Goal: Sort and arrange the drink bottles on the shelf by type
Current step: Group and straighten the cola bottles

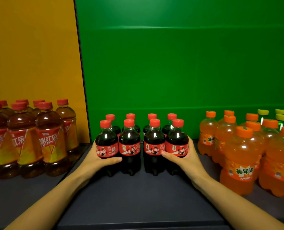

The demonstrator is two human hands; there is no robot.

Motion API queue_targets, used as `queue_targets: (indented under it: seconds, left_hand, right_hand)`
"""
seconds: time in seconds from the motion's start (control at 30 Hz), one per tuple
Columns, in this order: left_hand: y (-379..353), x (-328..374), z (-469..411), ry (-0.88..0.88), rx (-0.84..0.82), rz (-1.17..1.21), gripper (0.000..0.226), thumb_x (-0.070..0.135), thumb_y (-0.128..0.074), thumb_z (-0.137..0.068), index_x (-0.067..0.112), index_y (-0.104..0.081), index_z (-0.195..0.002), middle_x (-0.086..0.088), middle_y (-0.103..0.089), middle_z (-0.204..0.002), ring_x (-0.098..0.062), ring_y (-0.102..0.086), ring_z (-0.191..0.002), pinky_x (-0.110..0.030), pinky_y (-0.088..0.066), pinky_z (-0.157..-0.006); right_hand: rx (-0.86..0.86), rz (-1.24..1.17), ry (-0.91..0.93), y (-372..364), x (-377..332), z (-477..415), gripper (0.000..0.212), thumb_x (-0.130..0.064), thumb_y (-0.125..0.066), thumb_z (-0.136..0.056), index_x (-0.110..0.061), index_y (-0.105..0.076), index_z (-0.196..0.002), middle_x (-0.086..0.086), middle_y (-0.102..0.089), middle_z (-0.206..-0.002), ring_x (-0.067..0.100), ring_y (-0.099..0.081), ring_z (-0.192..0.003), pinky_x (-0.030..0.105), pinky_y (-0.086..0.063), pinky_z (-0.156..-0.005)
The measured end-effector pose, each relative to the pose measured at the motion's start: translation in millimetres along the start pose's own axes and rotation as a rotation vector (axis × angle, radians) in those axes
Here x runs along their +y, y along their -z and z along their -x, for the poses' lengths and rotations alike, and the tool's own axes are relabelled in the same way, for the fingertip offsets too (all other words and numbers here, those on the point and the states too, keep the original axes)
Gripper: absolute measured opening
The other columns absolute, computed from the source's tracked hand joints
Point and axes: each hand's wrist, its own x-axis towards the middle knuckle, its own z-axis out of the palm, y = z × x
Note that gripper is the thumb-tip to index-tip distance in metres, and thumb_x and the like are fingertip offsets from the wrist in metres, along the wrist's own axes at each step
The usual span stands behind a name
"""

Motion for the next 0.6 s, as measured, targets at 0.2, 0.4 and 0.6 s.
queue_targets:
  seconds: [0.2,0.4,0.6]
  left_hand:
    - [-2.4,-8.5,-2.3,-0.013,0.039,0.042,0.103,0.034,-0.087,-0.04,0.023,-0.039,-0.131,0.001,-0.061,-0.123,-0.009,-0.063,-0.106,-0.028,-0.051,-0.086]
    - [-7.1,-5.6,0.2,-0.037,0.045,0.059,0.104,0.035,-0.084,-0.038,0.024,-0.037,-0.13,0.003,-0.06,-0.12,-0.007,-0.063,-0.104,-0.022,-0.051,-0.079]
    - [-1.2,6.9,6.9,0.006,0.014,0.011,0.131,0.057,-0.088,-0.026,0.024,-0.03,-0.139,0.005,-0.055,-0.125,-0.012,-0.058,-0.111,-0.029,-0.047,-0.09]
  right_hand:
    - [-0.014,0.025,0.02,-1.5,-0.5,-0.4,0.078,-0.003,-0.078,-0.066,-0.026,-0.035,-0.127,-0.01,-0.057,-0.115,-0.005,-0.06,-0.096,0.008,-0.05,-0.072]
    - [-0.015,0.1,0.036,-4.2,-1.9,1.1,0.075,-0.009,-0.078,-0.068,-0.033,-0.031,-0.122,-0.017,-0.053,-0.114,-0.007,-0.057,-0.098,0.005,-0.048,-0.073]
    - [-0.035,0.196,-0.017,0.4,-9.1,11.9,0.08,-0.033,-0.077,-0.068,-0.033,-0.028,-0.13,-0.017,-0.047,-0.125,-0.004,-0.049,-0.112,0.017,-0.044,-0.093]
